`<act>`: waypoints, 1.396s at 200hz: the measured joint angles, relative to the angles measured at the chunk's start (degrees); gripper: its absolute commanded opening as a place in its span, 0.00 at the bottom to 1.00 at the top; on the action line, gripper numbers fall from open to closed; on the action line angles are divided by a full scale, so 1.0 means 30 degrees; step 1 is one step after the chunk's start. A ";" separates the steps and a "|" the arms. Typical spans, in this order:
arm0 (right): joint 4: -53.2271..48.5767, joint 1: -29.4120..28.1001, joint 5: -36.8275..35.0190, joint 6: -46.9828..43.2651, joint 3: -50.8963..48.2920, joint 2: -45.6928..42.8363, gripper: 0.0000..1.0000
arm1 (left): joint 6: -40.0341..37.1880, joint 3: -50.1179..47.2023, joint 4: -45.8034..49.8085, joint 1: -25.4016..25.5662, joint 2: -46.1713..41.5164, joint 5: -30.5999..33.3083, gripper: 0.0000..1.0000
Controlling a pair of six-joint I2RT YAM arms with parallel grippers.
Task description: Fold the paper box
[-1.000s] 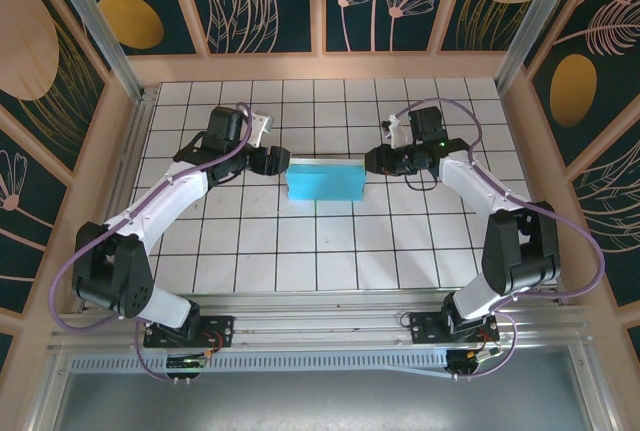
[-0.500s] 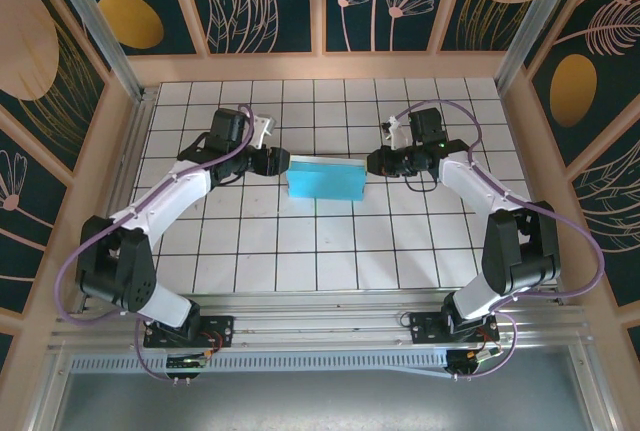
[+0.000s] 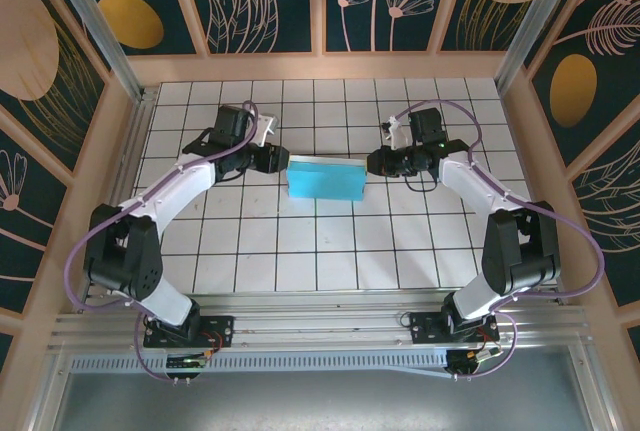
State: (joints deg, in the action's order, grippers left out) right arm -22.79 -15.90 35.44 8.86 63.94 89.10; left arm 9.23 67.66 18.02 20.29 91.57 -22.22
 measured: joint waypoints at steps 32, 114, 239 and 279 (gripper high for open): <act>0.0029 0.0000 -0.0007 0.0007 0.0000 0.0000 0.12 | -0.0073 0.0168 0.0007 0.0000 0.0546 -0.0328 0.34; 0.0044 0.0000 -0.0007 0.0015 0.0000 0.0000 0.12 | -0.0044 0.0466 0.0073 -0.0015 0.0882 -0.1027 0.18; 0.0270 -0.0109 -0.0444 0.0182 -0.0007 0.0000 0.12 | 0.0984 0.0539 0.0073 -0.0146 0.1035 -0.2033 0.10; 0.0568 -0.0153 -0.0758 0.0386 -0.0124 -0.0036 0.11 | 0.1239 0.0532 0.0058 -0.0182 0.1035 -0.2397 0.10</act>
State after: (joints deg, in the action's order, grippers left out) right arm -21.08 -16.36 33.17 10.02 63.57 88.99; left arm 12.95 69.25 18.20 19.75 94.67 -29.41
